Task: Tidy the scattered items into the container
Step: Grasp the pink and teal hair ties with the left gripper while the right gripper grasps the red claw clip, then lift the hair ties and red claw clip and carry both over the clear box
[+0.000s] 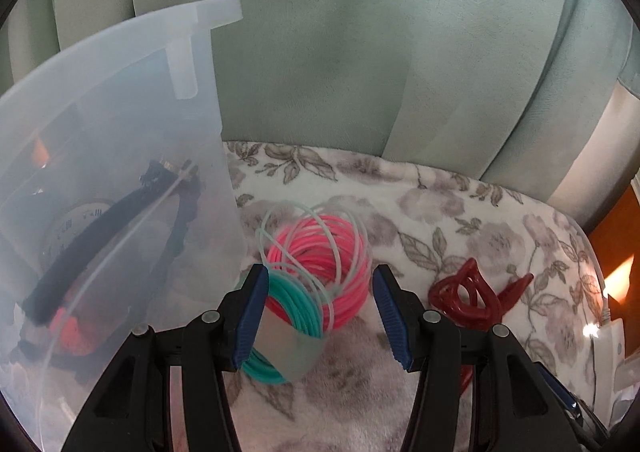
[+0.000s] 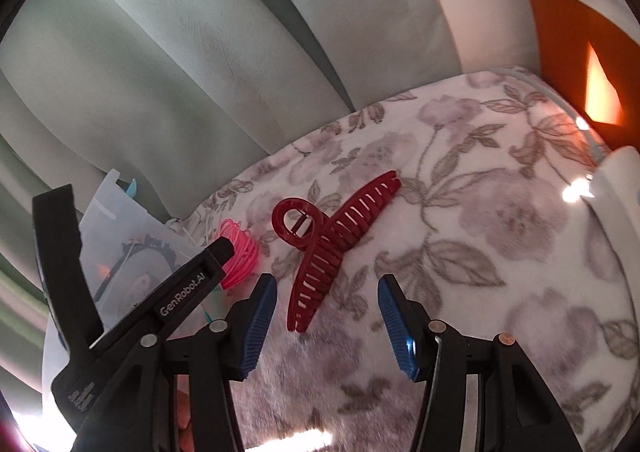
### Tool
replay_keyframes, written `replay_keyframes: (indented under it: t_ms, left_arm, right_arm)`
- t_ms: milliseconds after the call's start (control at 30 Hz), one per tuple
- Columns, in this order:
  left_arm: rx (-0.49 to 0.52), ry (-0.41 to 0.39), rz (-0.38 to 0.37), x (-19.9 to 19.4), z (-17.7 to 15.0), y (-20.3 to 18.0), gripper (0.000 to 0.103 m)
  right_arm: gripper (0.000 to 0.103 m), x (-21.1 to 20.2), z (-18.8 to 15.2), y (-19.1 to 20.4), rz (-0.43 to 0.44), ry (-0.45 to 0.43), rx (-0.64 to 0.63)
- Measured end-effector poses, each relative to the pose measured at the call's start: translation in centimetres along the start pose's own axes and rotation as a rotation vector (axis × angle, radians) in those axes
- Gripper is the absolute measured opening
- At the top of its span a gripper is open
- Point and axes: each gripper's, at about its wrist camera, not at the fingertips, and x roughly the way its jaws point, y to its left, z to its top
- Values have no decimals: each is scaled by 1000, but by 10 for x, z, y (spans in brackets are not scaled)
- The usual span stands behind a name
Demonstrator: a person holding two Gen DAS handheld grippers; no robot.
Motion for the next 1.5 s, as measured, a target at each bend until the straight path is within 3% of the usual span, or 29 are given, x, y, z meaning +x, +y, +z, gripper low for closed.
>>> replay_keyframes:
  t_ms: [500,633,700,867,1167,1500]
  left_arm:
    - [-4,-14,-16,20,9,-2,55]
    - [-3,-19,-23,23,8,-2,54]
    - [-2,-23,-31,22,8,-2,50]
    - [1,-19,-53,20,10,-1,25]
    - [-20,5,-96,6,8,1,12]
    - [-16,48,-159,-30,-8,0,9]
  right_arm:
    - [56,34,14,0,-68,18,-25]
    - [44,36,15,4,-51,16,-45]
    - [40,39,14,7,-41,22,-49]
    - [30,36,12,9,-24,21,-42]
    - [20,15,5,10,-15,10,0]
    - [20,-35,-7,14,-5,-36,51]
